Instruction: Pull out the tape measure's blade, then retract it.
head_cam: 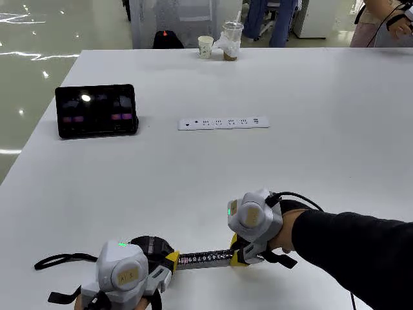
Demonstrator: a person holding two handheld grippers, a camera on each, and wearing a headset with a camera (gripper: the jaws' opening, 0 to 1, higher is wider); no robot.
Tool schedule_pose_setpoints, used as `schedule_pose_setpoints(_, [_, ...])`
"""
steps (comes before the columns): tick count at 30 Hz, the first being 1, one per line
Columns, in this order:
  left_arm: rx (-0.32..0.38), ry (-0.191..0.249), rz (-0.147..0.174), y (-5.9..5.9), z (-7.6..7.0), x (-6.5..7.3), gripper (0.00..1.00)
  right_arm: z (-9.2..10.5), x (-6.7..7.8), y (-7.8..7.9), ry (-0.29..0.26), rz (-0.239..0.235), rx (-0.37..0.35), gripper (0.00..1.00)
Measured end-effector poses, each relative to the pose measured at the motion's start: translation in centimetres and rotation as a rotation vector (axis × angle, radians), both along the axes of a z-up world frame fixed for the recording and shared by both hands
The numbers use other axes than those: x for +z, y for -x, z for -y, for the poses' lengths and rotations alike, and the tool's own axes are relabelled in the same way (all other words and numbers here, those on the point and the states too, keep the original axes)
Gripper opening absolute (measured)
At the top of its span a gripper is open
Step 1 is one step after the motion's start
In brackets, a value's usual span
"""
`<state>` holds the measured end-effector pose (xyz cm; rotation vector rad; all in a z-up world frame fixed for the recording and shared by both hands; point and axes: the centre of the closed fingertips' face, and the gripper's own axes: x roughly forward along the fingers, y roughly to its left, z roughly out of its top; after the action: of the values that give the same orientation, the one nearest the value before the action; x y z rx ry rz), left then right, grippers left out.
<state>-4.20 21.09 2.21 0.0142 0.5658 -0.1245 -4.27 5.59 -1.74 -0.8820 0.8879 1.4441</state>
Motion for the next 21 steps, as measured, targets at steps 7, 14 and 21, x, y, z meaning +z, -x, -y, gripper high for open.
schedule_pose_setpoints(7, [0.001,0.002,-0.001,0.01,0.03,-0.03,0.58,-0.28,0.02,0.06,-0.010,-0.004,-0.006,0.11])
schedule_pose_setpoints(14, [0.001,0.003,-0.001,0.03,0.05,0.01,0.58,-0.60,0.11,0.14,-0.021,-0.005,0.002,0.11])
schedule_pose_setpoints(21, [0.002,0.006,-0.001,0.04,0.04,0.05,0.58,-0.97,0.07,0.21,-0.043,-0.001,0.016,0.12])
